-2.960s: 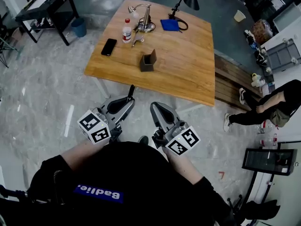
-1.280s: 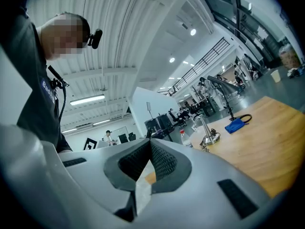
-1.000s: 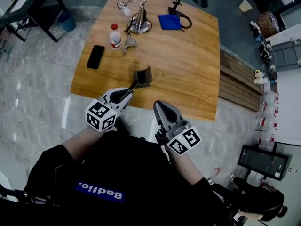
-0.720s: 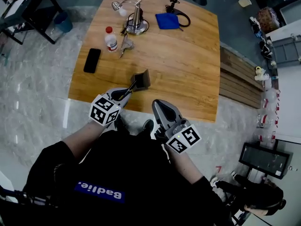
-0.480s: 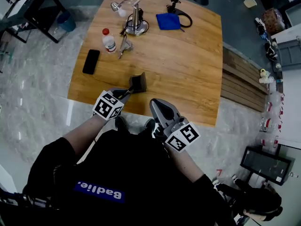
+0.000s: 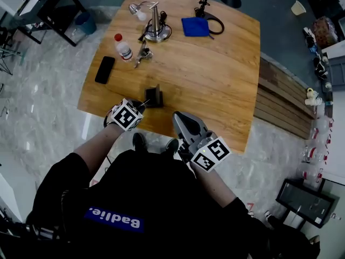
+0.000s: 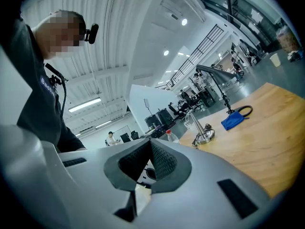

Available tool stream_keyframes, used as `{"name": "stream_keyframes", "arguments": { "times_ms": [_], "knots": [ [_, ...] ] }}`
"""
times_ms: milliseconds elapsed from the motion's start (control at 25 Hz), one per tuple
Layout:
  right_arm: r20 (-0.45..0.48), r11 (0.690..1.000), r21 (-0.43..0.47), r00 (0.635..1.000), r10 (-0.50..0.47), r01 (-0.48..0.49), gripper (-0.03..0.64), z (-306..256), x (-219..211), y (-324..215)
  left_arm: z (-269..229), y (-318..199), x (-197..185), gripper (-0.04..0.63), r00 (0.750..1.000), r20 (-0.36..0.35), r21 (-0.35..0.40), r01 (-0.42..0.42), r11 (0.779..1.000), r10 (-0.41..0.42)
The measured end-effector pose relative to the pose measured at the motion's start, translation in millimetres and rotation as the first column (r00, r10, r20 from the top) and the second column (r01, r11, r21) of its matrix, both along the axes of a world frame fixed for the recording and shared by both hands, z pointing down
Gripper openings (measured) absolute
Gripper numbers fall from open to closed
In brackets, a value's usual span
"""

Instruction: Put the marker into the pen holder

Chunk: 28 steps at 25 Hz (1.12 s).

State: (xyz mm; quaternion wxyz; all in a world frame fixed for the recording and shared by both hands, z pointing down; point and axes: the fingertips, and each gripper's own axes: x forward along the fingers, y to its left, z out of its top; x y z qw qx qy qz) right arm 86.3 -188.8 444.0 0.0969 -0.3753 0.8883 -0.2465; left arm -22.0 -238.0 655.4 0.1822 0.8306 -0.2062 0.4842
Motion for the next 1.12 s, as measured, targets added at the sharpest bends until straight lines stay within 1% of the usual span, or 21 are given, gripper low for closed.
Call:
{"name": "stream_keyframes", "arguments": {
  "times_ms": [120, 240, 360, 440, 600, 720, 840, 880, 1120],
  "knots": [
    [0.008, 1.000, 0.006, 1.000, -0.014, 0.014, 0.006, -1, 5, 3, 4, -3, -2, 0.052, 0.993, 0.104, 0.048, -0.064, 0.997, 0.059],
    [0.011, 1.000, 0.009, 1.000, -0.022, 0.022, 0.006, 0, 9, 6, 6, -10, -6, 0.052, 0.970, 0.210, 0.104, -0.144, 0.984, 0.120],
    [0.014, 1.000, 0.011, 1.000, -0.017, 0.017, 0.006, -1, 13, 8, 14, -13, -10, 0.052, 0.943, 0.287, 0.120, -0.210, 0.970, 0.169],
    [0.015, 1.000, 0.013, 1.000, -0.014, 0.014, 0.006, -2, 15, 9, 14, -16, -10, 0.052, 0.912, 0.352, 0.144, -0.274, 0.951, 0.209],
    [0.018, 1.000, 0.009, 1.000, -0.005, 0.004, 0.006, 1, 20, 13, 13, -24, -7, 0.052, 0.828, 0.485, 0.186, -0.412, 0.892, 0.281],
    [0.020, 1.000, 0.009, 1.000, -0.002, 0.001, 0.006, 1, 20, 14, 13, -30, -8, 0.052, 0.769, 0.558, 0.186, -0.482, 0.856, 0.311],
    [0.019, 1.000, 0.009, 1.000, -0.002, 0.002, 0.006, 2, 19, 16, 18, -32, -7, 0.052, 0.714, 0.611, 0.168, -0.540, 0.825, 0.343],
    [0.018, 1.000, 0.008, 1.000, 0.000, 0.000, 0.006, 2, 20, 17, 20, -31, -5, 0.052, 0.699, 0.622, 0.162, -0.555, 0.816, 0.353],
    [0.013, 1.000, 0.002, 1.000, 0.004, -0.004, 0.006, 3, 23, 24, 28, -30, 0, 0.052, 0.633, 0.676, 0.145, -0.617, 0.773, 0.378]
  ]
}}
